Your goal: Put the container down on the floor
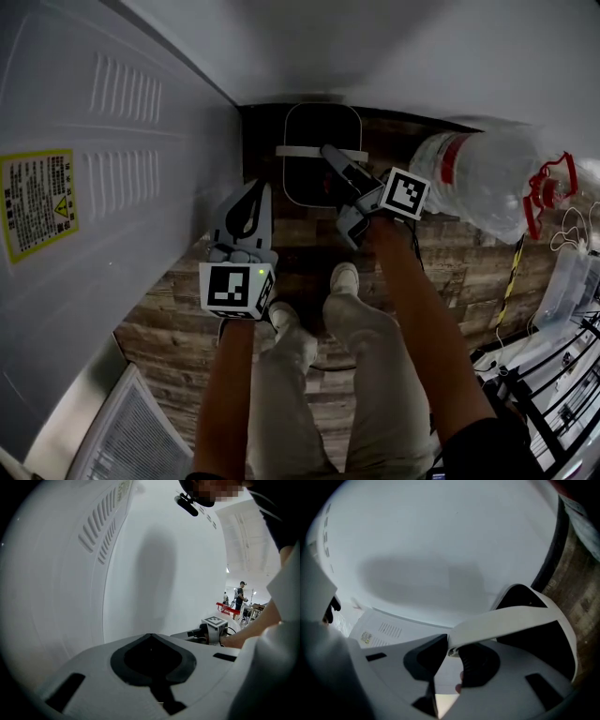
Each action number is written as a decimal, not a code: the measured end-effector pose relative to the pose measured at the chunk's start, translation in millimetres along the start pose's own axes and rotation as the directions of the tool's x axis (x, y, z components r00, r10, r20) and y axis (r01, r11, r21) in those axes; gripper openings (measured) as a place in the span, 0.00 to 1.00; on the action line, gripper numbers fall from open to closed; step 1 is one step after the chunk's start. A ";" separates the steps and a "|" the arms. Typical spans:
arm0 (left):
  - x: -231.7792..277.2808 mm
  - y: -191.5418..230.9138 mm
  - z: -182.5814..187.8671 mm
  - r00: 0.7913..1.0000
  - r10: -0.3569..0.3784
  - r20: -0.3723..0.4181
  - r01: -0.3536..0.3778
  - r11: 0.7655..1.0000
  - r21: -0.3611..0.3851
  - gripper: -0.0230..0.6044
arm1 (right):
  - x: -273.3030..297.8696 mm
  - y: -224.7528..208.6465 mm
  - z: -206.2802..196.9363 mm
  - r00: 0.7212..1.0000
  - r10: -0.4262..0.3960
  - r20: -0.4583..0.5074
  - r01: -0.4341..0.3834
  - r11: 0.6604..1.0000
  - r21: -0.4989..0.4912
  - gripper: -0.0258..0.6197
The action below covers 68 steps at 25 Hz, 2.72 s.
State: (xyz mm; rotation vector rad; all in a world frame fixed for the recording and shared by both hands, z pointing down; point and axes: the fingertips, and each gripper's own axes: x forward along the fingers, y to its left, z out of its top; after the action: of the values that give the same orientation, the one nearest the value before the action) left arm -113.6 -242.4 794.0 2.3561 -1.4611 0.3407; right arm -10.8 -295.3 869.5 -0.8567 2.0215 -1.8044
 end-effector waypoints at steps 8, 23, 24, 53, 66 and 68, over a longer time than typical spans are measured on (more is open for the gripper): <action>0.6 3.0 -5.4 1.000 0.007 -0.004 -0.007 1.000 -0.008 0.07 | -2.6 -14.4 1.2 1.000 -0.014 -0.005 0.014 1.000 -0.004 0.18; 9.6 0.5 -23.4 0.999 0.003 -0.039 -0.004 1.000 -0.023 0.07 | -0.3 -17.3 20.9 0.999 0.001 -0.050 -0.003 0.998 -0.056 0.18; 10.5 -0.4 -24.1 0.999 0.002 -0.042 -0.003 1.000 -0.023 0.07 | -0.8 -18.6 22.8 0.999 0.001 -0.042 -0.003 0.999 -0.050 0.18; 17.5 -12.9 -27.1 0.999 -0.009 -0.044 0.008 0.999 -0.034 0.07 | -16.0 -38.0 55.6 0.992 -0.051 0.113 0.050 0.999 0.011 0.27; 2.9 -26.8 -5.1 0.998 -0.017 -0.059 0.016 1.000 -0.021 0.07 | -35.1 -8.9 52.0 0.993 -0.045 0.110 0.044 0.999 0.015 0.27; -1.9 -32.1 3.3 0.998 -0.020 -0.065 0.019 1.000 -0.021 0.07 | -41.9 1.6 50.7 0.993 -0.045 0.109 0.044 0.999 0.018 0.24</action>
State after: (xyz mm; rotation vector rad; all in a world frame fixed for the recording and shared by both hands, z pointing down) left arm -85.7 -229.0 785.1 2.3190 -1.4040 0.3924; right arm 51.0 -310.1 852.6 -0.9809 1.9323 -1.7538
